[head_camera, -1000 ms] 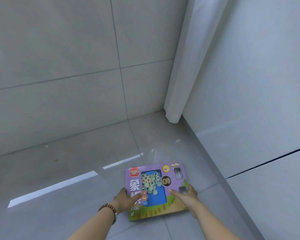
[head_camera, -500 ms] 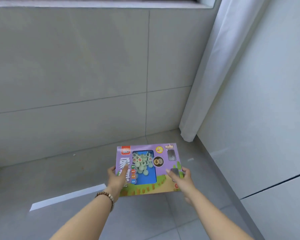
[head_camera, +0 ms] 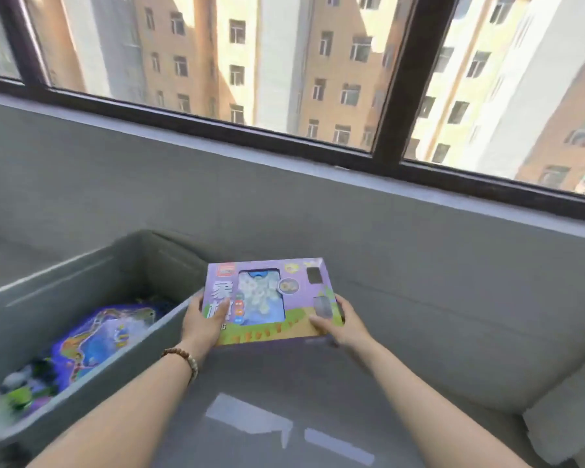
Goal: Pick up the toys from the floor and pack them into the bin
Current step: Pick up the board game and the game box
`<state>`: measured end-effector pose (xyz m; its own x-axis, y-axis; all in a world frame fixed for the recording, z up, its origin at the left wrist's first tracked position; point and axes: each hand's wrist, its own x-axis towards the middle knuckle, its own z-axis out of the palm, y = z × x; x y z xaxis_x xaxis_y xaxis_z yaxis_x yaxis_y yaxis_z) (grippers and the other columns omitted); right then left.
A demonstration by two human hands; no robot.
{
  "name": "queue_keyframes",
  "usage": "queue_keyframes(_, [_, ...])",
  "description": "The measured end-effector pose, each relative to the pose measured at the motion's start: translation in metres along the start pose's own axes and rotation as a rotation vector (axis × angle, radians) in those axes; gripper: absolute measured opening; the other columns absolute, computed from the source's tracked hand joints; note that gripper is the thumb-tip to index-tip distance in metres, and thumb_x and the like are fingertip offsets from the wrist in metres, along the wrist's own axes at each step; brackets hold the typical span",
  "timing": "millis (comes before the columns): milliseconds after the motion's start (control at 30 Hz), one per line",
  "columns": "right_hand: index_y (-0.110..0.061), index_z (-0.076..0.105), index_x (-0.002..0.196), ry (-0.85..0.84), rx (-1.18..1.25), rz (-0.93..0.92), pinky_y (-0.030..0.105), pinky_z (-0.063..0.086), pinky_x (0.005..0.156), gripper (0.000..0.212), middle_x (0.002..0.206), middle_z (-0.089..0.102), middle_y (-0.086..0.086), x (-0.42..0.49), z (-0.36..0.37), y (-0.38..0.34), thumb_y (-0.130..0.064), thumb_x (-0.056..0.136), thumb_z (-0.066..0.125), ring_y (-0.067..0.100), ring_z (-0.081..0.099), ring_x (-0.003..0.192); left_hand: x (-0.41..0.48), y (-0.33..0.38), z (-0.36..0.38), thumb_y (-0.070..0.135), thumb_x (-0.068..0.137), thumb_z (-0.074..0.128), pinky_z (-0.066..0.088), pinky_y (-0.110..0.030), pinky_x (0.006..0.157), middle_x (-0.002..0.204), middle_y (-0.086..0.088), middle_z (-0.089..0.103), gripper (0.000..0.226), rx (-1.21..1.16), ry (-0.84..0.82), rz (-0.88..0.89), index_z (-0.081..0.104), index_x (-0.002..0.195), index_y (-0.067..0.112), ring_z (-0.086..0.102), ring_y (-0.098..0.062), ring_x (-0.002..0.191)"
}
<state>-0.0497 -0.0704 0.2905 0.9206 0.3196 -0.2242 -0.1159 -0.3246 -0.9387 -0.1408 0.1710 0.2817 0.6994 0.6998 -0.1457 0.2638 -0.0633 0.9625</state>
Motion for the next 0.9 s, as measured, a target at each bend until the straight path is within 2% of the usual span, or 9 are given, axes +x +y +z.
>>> queue_keyframes(100, [-0.026, 0.040, 0.130, -0.176, -0.076, -0.058, 0.011, 0.040, 0.053, 0.066, 0.122, 0.060, -0.003, 0.011, 0.086, -0.050, -0.024, 0.076, 0.077, 0.009, 0.059, 0.089, 0.017, -0.010, -0.093, 0.027, 0.087, 0.065, 0.045, -0.031, 0.085, 0.111, -0.004, 0.059, 0.049, -0.093, 0.126, -0.064, 0.048, 0.128, 0.005, 0.059, -0.028, 0.103])
queue_keyframes(200, [-0.020, 0.044, 0.128, -0.253, -0.104, -0.074, 0.016, 0.040, 0.056, 0.061, 0.117, 0.061, 0.002, 0.019, 0.172, -0.083, -0.022, 0.076, 0.076, 0.013, 0.059, 0.085, 0.026, -0.029, -0.172, 0.031, 0.089, 0.061, 0.043, -0.032, 0.087, 0.121, -0.010, 0.060, 0.050, -0.087, 0.236, -0.135, 0.047, 0.129, 0.005, 0.056, -0.029, 0.108])
queue_keyframes(300, [-0.018, 0.050, 0.117, -0.316, -0.072, -0.048, 0.024, 0.048, 0.054, 0.045, 0.100, 0.062, 0.000, 0.024, 0.249, -0.096, -0.018, 0.078, 0.071, 0.009, 0.062, 0.064, 0.038, -0.055, -0.230, 0.031, 0.094, 0.053, 0.042, -0.033, 0.087, 0.126, -0.013, 0.056, 0.046, -0.056, 0.306, -0.201, 0.044, 0.128, 0.003, 0.053, -0.029, 0.109])
queue_keyframes(400, [-0.016, 0.050, 0.113, -0.335, -0.079, -0.053, 0.020, 0.049, 0.048, 0.036, 0.088, 0.059, 0.001, 0.039, 0.303, -0.099, -0.009, 0.082, 0.067, 0.011, 0.059, 0.058, 0.054, -0.082, -0.254, 0.032, 0.097, 0.046, 0.038, -0.033, 0.088, 0.134, -0.014, 0.048, 0.050, -0.014, 0.334, -0.271, 0.034, 0.136, 0.003, 0.048, -0.031, 0.119])
queue_keyframes(500, [-0.009, 0.051, 0.119, -0.323, -0.074, -0.063, 0.022, 0.052, 0.053, 0.040, 0.089, 0.060, 0.003, 0.071, 0.333, -0.086, -0.009, 0.083, 0.067, 0.017, 0.059, 0.068, 0.075, -0.108, -0.260, 0.044, 0.096, 0.041, 0.038, -0.037, 0.100, 0.144, -0.010, 0.042, 0.063, 0.056, 0.329, -0.263, 0.025, 0.144, 0.008, 0.044, -0.030, 0.126])
queue_keyframes(567, [-0.012, 0.048, 0.130, -0.314, -0.135, -0.085, 0.026, 0.052, 0.075, 0.051, 0.103, 0.060, 0.001, 0.096, 0.345, -0.072, -0.022, 0.084, 0.067, 0.018, 0.060, 0.090, 0.090, -0.134, -0.261, 0.056, 0.094, 0.032, 0.030, -0.044, 0.110, 0.149, -0.006, 0.036, 0.068, 0.319, 0.324, -0.281, 0.019, 0.149, 0.019, 0.034, -0.028, 0.136])
queue_keyframes(667, [-0.029, 0.036, 0.142, -0.234, -0.562, -0.134, 0.037, 0.020, 0.114, 0.068, 0.152, 0.027, 0.002, 0.129, 0.352, -0.039, -0.053, 0.083, 0.060, 0.022, 0.018, 0.142, 0.097, -0.164, -0.263, 0.056, 0.095, 0.025, 0.006, -0.056, 0.114, 0.158, 0.004, 0.015, 0.066, 0.894, 0.346, -0.311, 0.008, 0.151, 0.026, 0.001, -0.022, 0.147])
queue_keyframes(767, [-0.039, 0.038, 0.139, -0.325, -0.821, -0.176, 0.043, 0.003, 0.116, 0.060, 0.159, 0.001, -0.006, 0.138, 0.352, -0.004, -0.064, 0.085, 0.046, 0.022, -0.016, 0.145, 0.095, -0.182, -0.260, 0.057, 0.095, 0.024, 0.013, -0.057, 0.113, 0.159, 0.002, 0.008, 0.066, 1.150, 0.351, -0.272, 0.008, 0.151, 0.025, -0.005, -0.023, 0.147])
queue_keyframes(900, [-0.034, 0.045, 0.136, -0.272, -0.671, -0.217, 0.039, 0.000, 0.117, 0.057, 0.158, 0.002, -0.005, 0.135, 0.361, 0.010, -0.062, 0.086, 0.047, 0.017, -0.028, 0.141, 0.100, -0.183, -0.261, 0.060, 0.093, 0.022, 0.015, -0.052, 0.114, 0.159, -0.004, 0.009, 0.073, 1.195, 0.372, -0.271, 0.009, 0.151, 0.018, -0.004, -0.024, 0.147])
